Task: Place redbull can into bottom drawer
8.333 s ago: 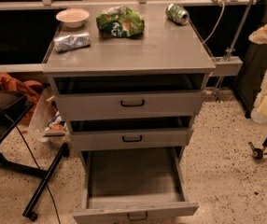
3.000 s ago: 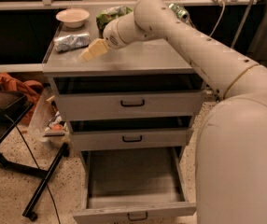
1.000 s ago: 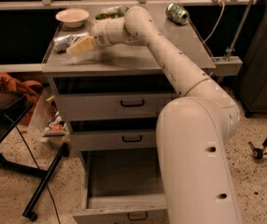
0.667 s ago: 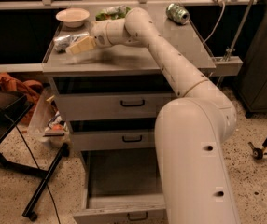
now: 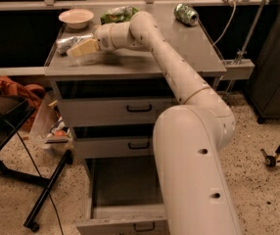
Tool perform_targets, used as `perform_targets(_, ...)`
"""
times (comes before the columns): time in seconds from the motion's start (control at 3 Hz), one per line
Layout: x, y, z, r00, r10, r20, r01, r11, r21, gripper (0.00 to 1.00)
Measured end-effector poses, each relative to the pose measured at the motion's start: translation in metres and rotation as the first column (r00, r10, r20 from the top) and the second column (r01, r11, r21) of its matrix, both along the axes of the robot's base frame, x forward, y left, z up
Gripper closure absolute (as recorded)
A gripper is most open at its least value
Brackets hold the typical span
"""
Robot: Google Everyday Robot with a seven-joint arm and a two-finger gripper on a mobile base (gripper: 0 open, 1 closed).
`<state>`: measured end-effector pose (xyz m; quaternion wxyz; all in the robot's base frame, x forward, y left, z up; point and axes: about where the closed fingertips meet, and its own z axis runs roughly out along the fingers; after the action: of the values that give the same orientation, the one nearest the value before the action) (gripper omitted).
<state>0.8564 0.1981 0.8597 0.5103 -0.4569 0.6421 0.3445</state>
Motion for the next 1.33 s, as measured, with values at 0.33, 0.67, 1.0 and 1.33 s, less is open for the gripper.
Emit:
perform_targets(0.33,0.005,0.004,-0.003,0.9999,0.005,-0.016,-0.005,1.000,0.018,0.00)
perform_targets(0.67,0.010,0.007,-0.008,0.9993,0.013,-0.034,-0.012,0.999,0.030,0.13)
perform_targets(1.0,0.014,0.004,-0.009,0.9993,0.010,-0.037,-0.008,0.999,0.040,0.33)
perform_targets(1.33,0.018,-0.004,-0.008,0.9994,-0.011,-0.033,0.013,0.999,0.052,0.57)
